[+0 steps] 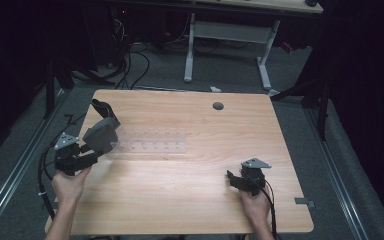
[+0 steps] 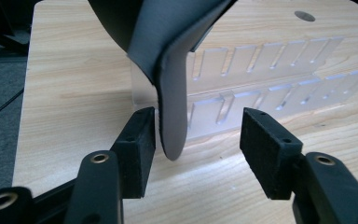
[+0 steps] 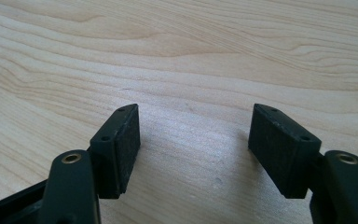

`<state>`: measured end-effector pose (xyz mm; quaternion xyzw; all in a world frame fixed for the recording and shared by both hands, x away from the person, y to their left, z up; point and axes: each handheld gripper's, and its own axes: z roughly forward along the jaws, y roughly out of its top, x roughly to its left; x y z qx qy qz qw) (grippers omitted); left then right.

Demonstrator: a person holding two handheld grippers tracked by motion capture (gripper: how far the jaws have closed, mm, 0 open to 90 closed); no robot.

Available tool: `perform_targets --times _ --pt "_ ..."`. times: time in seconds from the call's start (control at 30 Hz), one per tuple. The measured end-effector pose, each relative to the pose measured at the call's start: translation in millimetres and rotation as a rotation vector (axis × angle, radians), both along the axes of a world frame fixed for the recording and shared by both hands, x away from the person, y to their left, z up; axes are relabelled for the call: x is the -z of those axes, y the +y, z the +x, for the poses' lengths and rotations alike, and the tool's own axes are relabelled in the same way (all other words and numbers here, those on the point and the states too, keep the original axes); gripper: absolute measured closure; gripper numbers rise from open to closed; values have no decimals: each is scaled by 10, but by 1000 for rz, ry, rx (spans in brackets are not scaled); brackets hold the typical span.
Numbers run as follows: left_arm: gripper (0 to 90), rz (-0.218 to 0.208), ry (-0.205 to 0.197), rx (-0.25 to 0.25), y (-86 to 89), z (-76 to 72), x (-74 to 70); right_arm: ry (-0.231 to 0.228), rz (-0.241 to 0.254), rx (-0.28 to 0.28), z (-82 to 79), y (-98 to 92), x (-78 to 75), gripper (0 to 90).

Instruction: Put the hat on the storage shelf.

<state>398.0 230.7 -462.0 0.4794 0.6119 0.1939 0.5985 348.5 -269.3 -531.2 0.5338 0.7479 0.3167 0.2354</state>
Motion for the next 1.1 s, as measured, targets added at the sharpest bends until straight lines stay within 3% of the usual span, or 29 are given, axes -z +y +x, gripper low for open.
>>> perform_targets --times 0.7,1.1 --pt "433 -14 -12 9 -83 -400 75 -2 -2 0 1 1 1 342" --pt "432 -13 4 75 -317 -513 151 -1 -1 0 0 2 0 341"
